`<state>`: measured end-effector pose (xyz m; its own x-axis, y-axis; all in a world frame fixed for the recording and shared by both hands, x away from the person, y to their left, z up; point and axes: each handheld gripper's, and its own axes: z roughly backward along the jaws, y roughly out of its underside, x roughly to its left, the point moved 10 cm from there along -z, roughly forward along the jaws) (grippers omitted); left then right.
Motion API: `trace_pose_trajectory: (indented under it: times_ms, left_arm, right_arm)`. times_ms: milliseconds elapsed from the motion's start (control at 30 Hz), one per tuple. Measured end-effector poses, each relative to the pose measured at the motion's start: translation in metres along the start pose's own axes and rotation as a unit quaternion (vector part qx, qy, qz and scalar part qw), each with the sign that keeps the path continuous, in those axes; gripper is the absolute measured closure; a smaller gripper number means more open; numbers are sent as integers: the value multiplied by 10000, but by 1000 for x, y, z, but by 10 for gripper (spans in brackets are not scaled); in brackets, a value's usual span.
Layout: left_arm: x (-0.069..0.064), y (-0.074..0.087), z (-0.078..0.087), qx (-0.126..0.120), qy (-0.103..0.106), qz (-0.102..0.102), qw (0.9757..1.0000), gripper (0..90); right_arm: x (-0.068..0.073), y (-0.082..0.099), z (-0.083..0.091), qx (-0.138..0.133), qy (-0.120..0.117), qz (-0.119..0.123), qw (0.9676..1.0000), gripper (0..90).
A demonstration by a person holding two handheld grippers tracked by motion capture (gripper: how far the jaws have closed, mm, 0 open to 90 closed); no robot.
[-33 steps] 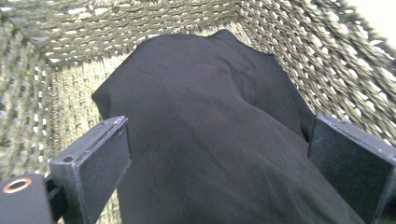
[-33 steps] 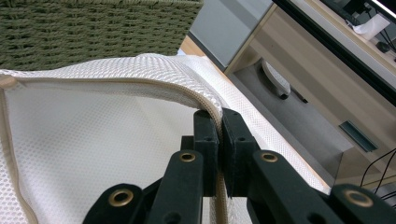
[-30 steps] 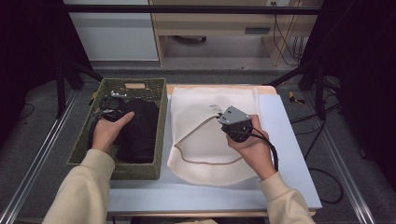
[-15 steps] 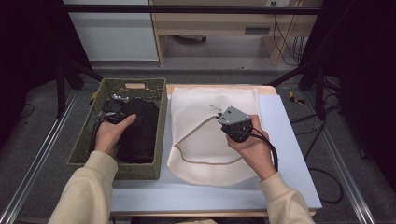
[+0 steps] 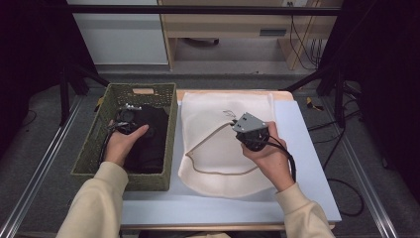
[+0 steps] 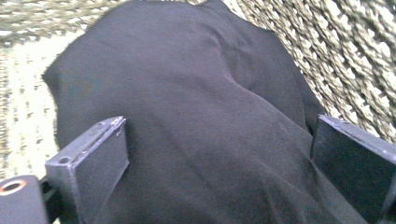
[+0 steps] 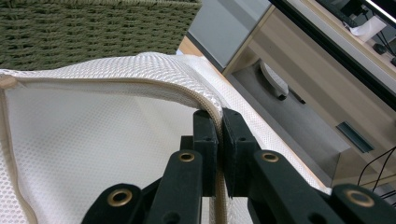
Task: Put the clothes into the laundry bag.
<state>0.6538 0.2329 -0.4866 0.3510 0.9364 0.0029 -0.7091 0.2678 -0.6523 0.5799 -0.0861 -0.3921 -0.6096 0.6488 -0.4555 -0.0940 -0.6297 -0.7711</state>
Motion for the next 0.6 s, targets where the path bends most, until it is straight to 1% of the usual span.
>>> trace_pose_trajectory:
  times_ms: [100, 167, 233, 367, 467, 567, 600]
  left_arm:
    - [2, 4, -4, 97, -121, -39, 9999, 27]
    - [4, 5, -5, 115, -154, -50, 9998, 24]
    - [5, 6, -6, 125, -178, -13, 9998, 21]
    - [6, 8, -9, 183, -203, 16, 9996, 9]
    - [4, 9, -10, 213, -173, -12, 9996, 7]
    - [-1, 13, -11, 320, -156, -23, 9994, 2]
    - [-2, 14, -12, 353, -155, -55, 9992, 1]
  right_arm:
    - [1, 0, -1, 10, -15, 4, 10000, 855]
    - [2, 0, -1, 9, -16, 13, 10000, 855]
    - [2, 0, -1, 9, -11, 25, 10000, 855]
    - [2, 0, 0, 20, -19, 17, 10000, 854]
    - [1, 0, 0, 15, -15, 10, 10000, 854]
    - [3, 0, -1, 26, -32, 26, 10000, 853]
    - [3, 0, -1, 30, -32, 33, 10000, 852]
